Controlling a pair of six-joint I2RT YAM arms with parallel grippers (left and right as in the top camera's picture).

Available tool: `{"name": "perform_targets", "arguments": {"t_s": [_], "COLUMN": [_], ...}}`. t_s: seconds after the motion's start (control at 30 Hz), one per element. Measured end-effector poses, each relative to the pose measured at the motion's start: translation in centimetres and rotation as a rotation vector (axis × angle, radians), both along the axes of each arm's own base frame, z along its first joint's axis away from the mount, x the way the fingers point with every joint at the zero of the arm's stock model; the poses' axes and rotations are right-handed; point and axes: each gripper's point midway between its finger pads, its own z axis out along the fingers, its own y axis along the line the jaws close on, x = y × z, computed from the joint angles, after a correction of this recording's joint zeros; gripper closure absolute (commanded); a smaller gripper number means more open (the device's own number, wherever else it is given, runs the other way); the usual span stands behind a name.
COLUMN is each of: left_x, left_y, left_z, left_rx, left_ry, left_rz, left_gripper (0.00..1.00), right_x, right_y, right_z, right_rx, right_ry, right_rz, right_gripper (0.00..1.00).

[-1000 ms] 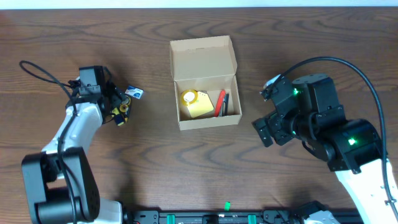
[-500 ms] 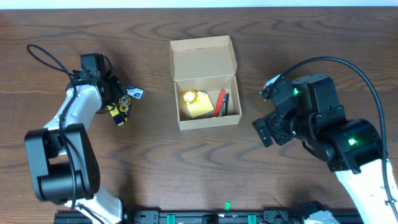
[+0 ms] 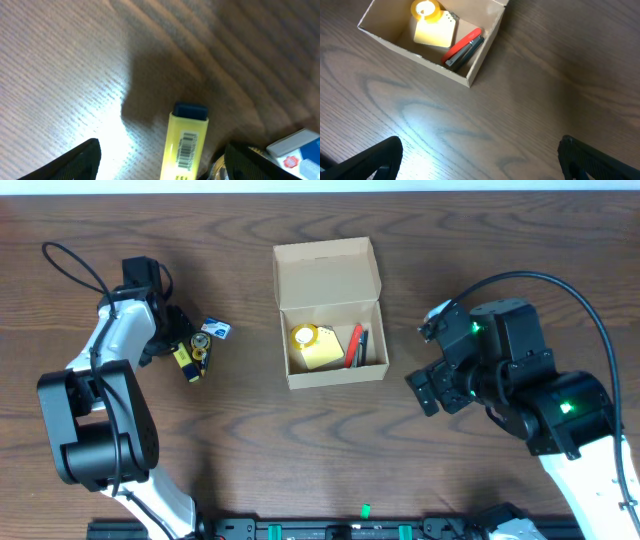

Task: Pack container
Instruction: 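Grasp the yellow highlighter with the left gripper and lift it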

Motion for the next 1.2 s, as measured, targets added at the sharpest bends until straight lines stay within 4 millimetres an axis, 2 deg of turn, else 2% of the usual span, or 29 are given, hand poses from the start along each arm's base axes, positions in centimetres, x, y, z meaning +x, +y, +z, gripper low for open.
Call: {"name": "perform_targets", "arguments": {"t_s": [0.2, 0.37, 0.6, 0.8, 1.07, 1.2], "left_x": [-0.4, -0.4, -0.7, -0.5, -0.6, -0.7], "left_y": [-0.4, -0.6, -1.0, -1.0, -1.1, -1.2], "left_z": [-0.2, -0.2, -2.4, -2.3, -2.4, -2.3], "left_rx": [-0.021, -0.029, -0.064, -0.066, -0.070, -0.076], "left_ry": [0.019, 0.018, 0.064, 0.054, 0.059, 0.063], "left_rz": [-0.019, -0.022, -0.022, -0.020, -0.021, -0.019], "left_gripper": [0.25, 0.36, 0.43, 0.52, 0.74, 0.91], "right_x": [0.0, 0.0, 0.0, 0.0, 0.0, 0.0], "right_y": [0.0, 0.0, 0.0, 0.0, 0.0, 0.0], "right_z": [0.0, 0.0, 0.0, 0.0, 0.0, 0.0], "right_rx": [0.000, 0.000, 0.000, 0.000, 0.000, 0.000], "right_ry": [0.000, 0.000, 0.000, 0.000, 0.000, 0.000], "right_rz": [0.000, 0.000, 0.000, 0.000, 0.000, 0.000], "right_gripper": [0.01, 0.01, 0.01, 0.01, 0.01, 0.01]}}
